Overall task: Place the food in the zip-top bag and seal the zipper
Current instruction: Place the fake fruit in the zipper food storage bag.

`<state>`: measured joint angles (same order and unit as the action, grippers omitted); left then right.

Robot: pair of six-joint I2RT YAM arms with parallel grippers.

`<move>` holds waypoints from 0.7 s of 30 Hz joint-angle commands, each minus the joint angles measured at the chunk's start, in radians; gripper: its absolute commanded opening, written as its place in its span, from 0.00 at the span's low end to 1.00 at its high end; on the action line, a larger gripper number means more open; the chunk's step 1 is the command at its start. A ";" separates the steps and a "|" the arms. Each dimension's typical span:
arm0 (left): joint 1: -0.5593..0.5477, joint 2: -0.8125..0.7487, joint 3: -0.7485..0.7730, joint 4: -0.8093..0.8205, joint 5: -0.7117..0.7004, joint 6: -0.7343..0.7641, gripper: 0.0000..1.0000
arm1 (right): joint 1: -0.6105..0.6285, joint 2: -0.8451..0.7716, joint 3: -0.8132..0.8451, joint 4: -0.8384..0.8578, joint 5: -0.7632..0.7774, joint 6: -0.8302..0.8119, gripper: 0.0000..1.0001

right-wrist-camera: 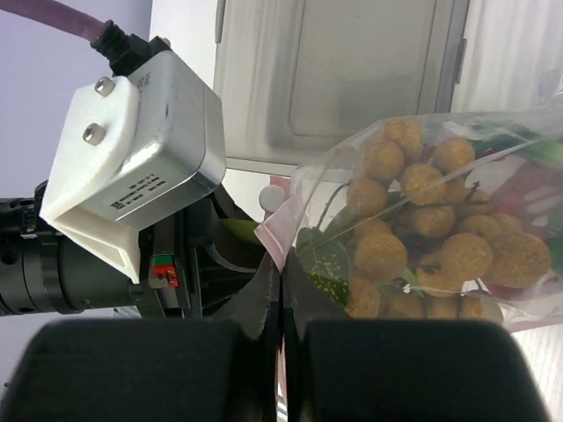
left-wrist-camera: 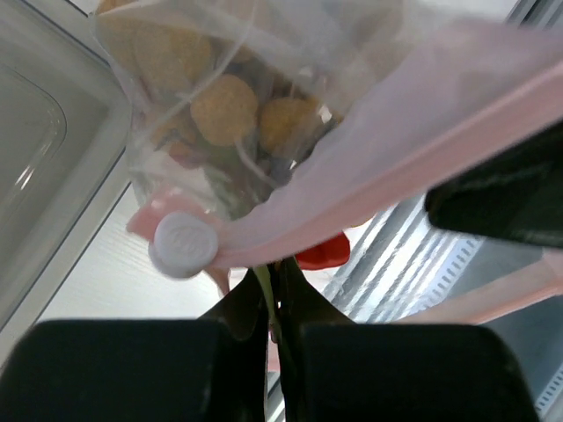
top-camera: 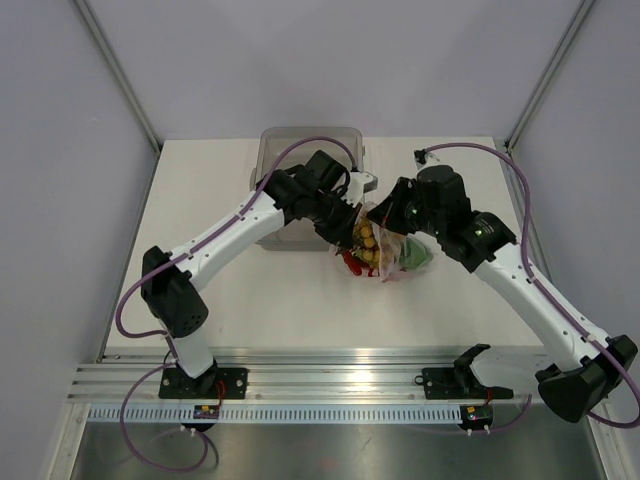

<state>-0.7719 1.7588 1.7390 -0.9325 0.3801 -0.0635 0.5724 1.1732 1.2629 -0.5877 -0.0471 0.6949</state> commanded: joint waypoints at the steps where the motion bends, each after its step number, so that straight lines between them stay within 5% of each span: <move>1: -0.003 -0.018 0.053 0.077 -0.007 -0.071 0.00 | 0.038 0.019 0.020 0.123 0.035 0.063 0.00; 3: -0.003 -0.010 0.080 0.061 -0.003 -0.076 0.10 | 0.044 0.023 0.012 0.129 0.067 0.081 0.00; 4: -0.003 -0.002 0.089 0.037 -0.003 -0.072 0.45 | 0.043 0.022 0.006 0.129 0.090 0.089 0.00; 8: -0.003 -0.028 0.114 -0.015 -0.017 -0.058 0.80 | 0.043 -0.015 -0.020 0.134 0.144 0.106 0.00; 13: -0.003 -0.136 0.050 -0.006 -0.014 -0.059 0.81 | 0.041 -0.032 -0.028 0.134 0.173 0.109 0.00; 21: 0.025 -0.350 -0.183 0.073 -0.110 -0.177 0.58 | 0.041 -0.027 -0.036 0.140 0.165 0.110 0.00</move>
<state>-0.7681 1.4929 1.6318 -0.9207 0.3447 -0.1661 0.6071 1.1713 1.2224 -0.5186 0.0895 0.7887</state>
